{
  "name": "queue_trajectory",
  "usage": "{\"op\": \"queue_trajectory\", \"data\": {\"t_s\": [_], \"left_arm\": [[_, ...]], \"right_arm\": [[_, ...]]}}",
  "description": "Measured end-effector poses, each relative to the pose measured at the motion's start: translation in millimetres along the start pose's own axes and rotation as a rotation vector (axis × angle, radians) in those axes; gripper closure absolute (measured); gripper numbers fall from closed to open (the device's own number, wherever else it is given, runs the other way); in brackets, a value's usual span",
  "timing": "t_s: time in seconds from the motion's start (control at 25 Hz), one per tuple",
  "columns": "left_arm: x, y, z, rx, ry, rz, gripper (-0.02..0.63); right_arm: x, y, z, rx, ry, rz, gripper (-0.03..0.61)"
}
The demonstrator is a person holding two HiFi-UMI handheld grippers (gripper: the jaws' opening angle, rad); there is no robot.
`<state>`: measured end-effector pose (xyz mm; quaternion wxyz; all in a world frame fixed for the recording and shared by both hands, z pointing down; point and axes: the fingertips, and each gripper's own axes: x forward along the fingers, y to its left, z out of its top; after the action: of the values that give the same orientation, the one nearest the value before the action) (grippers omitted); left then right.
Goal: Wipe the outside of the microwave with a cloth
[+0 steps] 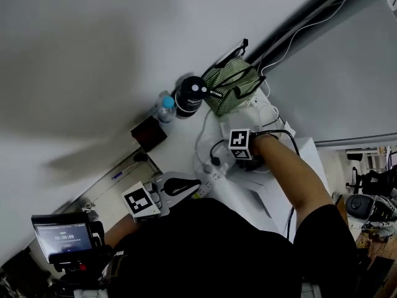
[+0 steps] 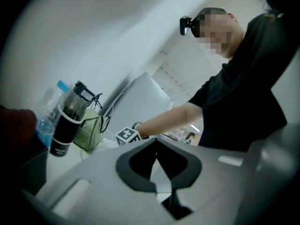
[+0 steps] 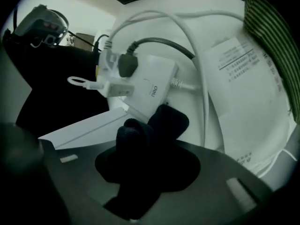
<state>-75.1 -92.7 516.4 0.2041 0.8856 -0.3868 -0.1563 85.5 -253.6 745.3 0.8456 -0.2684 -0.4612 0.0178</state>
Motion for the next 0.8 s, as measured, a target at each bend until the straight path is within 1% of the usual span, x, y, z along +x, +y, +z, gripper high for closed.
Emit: {"op": "queue_trajectory", "data": {"t_s": [0.12, 0.2, 0.36, 0.4, 0.44, 0.48, 0.56, 0.68, 0.76, 0.8], "left_arm": [[-9.2, 5.7, -6.4, -0.006, 0.006, 0.027, 0.611], [-9.6, 7.1, -10.0, -0.006, 0.014, 0.027, 0.611], [-0.6, 1.6, -6.7, 0.006, 0.022, 0.000, 0.611], [4.1, -1.4, -5.2, 0.012, 0.026, -0.013, 0.611], [9.8, -4.4, -3.3, 0.022, 0.031, -0.030, 0.611], [16.3, -7.2, -0.7, 0.036, 0.037, -0.055, 0.611], [29.6, -14.6, 5.2, 0.063, 0.049, -0.108, 0.611], [44.6, -36.5, 6.9, 0.076, 0.069, -0.160, 0.611], [51.5, -47.8, 6.4, 0.100, 0.088, -0.207, 0.611], [54.9, -50.3, 7.5, 0.119, 0.100, -0.238, 0.611]], "right_arm": [[20.8, -12.9, 12.0, 0.007, -0.003, -0.010, 0.439], [24.1, -15.3, 14.1, -0.015, 0.006, -0.018, 0.439], [-9.2, 1.4, 2.5, -0.119, 0.042, -0.067, 0.437], [-23.2, 8.2, -2.2, -0.139, 0.028, -0.092, 0.436], [-39.1, 15.0, -6.6, -0.150, -0.009, -0.123, 0.437], [-56.4, 22.1, -10.6, -0.149, -0.070, -0.156, 0.436], [-91.6, 40.7, -19.4, -0.128, -0.238, -0.218, 0.436], [-140.0, 80.9, -32.6, -0.098, -0.566, -0.326, 0.436], [-169.4, 106.6, -45.2, -0.056, -0.802, -0.439, 0.436], [-181.4, 117.7, -53.3, -0.027, -0.904, -0.502, 0.436]]}}
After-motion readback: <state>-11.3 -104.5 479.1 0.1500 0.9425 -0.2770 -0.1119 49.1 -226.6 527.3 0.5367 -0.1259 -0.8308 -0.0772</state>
